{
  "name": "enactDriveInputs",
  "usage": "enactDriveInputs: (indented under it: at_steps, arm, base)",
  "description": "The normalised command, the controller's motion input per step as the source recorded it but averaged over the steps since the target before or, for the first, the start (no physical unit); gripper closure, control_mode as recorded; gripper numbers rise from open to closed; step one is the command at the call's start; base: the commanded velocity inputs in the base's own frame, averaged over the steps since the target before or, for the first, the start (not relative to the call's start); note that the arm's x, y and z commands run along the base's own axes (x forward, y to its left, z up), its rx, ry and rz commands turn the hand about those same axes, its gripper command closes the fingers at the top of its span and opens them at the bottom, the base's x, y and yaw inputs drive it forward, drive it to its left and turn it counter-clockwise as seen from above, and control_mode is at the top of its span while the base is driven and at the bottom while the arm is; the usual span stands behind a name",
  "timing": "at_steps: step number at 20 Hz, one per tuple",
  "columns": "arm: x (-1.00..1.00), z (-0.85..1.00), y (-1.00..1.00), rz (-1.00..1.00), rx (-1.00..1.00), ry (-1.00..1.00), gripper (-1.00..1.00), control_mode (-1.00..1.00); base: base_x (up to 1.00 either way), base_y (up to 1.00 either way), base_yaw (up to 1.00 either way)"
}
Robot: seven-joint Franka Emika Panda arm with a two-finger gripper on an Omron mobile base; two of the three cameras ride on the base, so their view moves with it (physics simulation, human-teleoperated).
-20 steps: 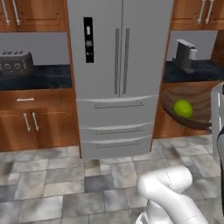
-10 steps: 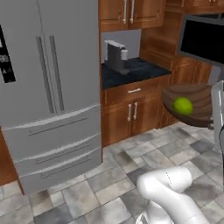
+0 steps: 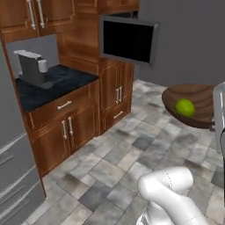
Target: Pick the lime from the sink and place it in the bowl. Then pick the bowl and place it in the microwave. Then close the microwave door and press the start button.
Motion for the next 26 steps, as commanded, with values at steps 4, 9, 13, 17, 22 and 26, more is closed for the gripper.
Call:
enactDriveInputs:
  at_steps: [4,9,13,17,22,26]
  arm:
    - [0.0,0.0,0.0,0.0,0.0,0.0,1.0,1.0]
    - [0.0,0.0,0.0,0.0,0.0,0.0,1.0,1.0]
    - [0.0,0.0,0.0,0.0,0.0,0.0,1.0,1.0]
    - [0.0,0.0,0.0,0.0,0.0,0.0,1.0,1.0]
    - [0.0,0.0,0.0,0.0,0.0,0.0,1.0,1.0]
    - [0.0,0.0,0.0,0.0,0.0,0.0,1.0,1.0]
  base:
    - [0.82,-0.29,-0.61]
    - [0.76,-0.46,-0.56]
    - [0.56,-0.71,-0.42]
    - [0.98,-0.36,-0.35]
    - [1.0,-0.02,-0.27]
    - [1.0,0.0,-0.19]
